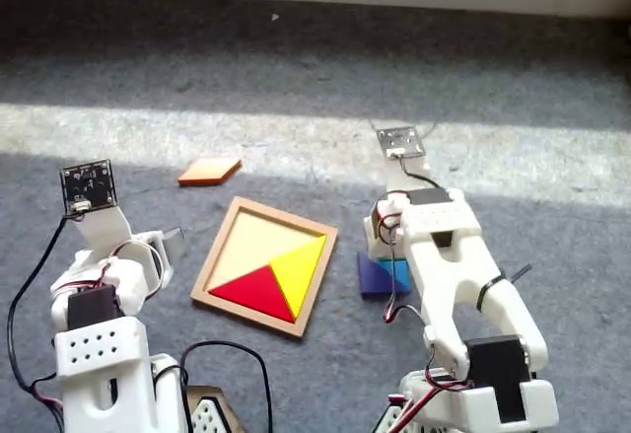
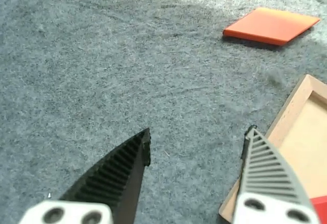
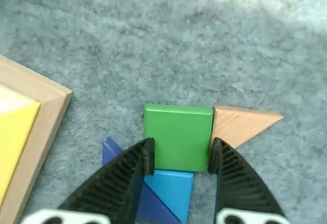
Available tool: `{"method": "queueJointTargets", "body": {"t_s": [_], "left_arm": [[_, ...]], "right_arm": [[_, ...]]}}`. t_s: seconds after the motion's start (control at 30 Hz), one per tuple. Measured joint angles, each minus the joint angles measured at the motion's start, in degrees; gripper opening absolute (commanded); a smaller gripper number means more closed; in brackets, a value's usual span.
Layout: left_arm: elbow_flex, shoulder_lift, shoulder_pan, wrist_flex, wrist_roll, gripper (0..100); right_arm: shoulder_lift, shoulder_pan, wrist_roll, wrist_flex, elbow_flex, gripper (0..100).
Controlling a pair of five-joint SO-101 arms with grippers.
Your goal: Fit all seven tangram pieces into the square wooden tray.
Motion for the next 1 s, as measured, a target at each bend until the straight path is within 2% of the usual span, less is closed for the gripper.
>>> {"method": "queueJointTargets", "body": {"t_s": [0.27,0.83,1.0], "left_arm": [[0.0,0.0,0.0,0.0,0.0,29],[0.0,0.0,0.0,0.0,0.0,29],[0.0,0.0,0.0,0.0,0.0,29]], "right_arm": [[5.3,-2.5,-0.4,1.9,-4.7,18.3],[5.7,-5.5,-0.5,4.2,-4.9,18.5],[5.7,-5.9,-0.5,5.2,-4.9,29.3]]}}
